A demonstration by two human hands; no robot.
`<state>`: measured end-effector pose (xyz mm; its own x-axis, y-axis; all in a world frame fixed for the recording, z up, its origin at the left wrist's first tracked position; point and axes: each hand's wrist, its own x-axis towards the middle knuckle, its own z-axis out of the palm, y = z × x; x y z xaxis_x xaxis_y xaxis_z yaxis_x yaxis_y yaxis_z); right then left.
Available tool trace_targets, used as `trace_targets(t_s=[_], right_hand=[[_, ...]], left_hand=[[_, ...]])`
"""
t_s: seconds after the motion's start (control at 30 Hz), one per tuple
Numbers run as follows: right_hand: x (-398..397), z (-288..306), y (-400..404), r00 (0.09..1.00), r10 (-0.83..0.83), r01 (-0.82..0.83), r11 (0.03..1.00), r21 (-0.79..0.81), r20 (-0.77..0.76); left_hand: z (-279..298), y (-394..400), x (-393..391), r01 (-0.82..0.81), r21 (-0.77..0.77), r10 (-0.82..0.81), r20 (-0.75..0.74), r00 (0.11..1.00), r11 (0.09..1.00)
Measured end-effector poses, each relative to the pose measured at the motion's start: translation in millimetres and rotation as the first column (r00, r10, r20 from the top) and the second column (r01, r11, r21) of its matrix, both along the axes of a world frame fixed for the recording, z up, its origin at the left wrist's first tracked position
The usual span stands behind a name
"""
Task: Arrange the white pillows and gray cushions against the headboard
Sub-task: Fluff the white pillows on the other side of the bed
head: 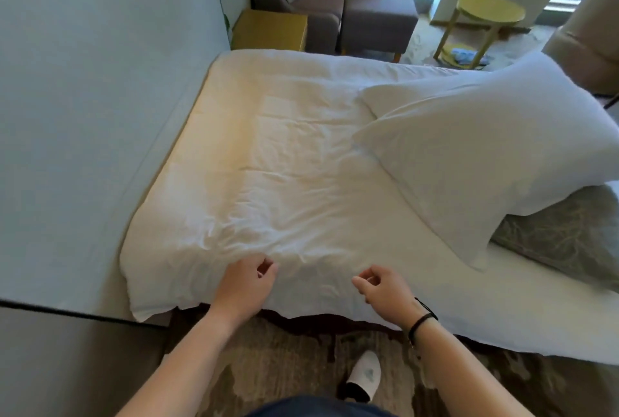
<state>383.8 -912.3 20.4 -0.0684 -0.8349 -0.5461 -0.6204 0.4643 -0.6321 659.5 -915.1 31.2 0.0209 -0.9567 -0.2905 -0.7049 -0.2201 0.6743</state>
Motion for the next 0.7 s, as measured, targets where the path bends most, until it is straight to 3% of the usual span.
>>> trace_targets(t_s=[0.23, 0.43, 0.7], right_hand=[[-111, -6, -49, 0.997, -0.071, 0.071, 0.997, -0.009, 0.024], [-158, -12, -55, 0.974, -0.201, 0.204, 0.979, -0.021, 0.105], [-217, -11, -38, 0.927, -0.373, 0.372, 0.928, 0.04, 0.038]], left_hand=[[5, -38, -122, -0.012, -0.039, 0.013, 0.021, 1.0, 0.999], [12, -76, -185, 0.053, -0.056, -0.051, 0.042, 0.998, 0.997], [1, -135, -267, 0.142, 0.001, -0.141, -0.106, 0.984, 0.99]])
